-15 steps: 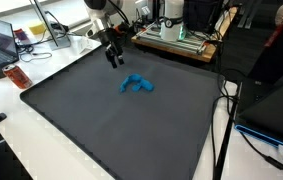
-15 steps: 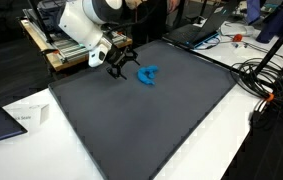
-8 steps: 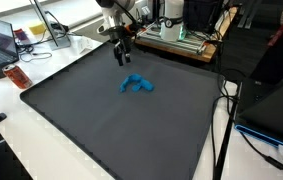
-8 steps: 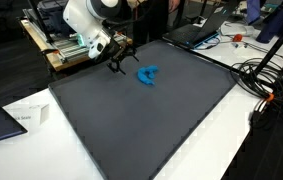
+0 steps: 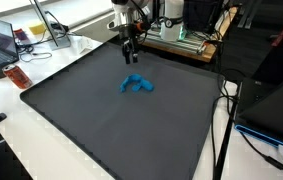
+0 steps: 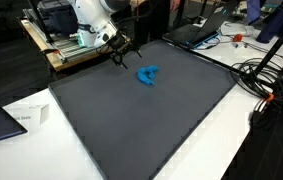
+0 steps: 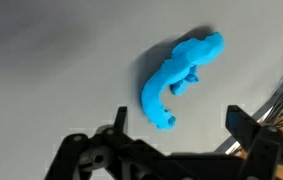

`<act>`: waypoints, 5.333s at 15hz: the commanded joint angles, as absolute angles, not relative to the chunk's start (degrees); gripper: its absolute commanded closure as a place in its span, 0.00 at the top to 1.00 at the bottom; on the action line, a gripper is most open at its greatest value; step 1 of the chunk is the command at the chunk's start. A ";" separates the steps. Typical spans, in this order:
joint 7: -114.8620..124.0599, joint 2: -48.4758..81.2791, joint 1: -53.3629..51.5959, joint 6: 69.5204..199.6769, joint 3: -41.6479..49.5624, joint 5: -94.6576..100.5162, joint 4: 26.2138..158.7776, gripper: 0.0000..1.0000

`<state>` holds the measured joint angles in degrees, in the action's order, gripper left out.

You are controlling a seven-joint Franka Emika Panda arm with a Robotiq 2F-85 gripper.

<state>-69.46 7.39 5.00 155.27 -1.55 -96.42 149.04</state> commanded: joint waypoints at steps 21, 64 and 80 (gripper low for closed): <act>-17.13 12.09 -7.09 186.36 -18.91 -91.95 150.13 1.00; 17.63 10.05 -13.64 193.70 -12.67 -86.97 153.71 1.00; -26.33 15.78 -9.54 225.84 -25.75 -135.79 119.29 1.00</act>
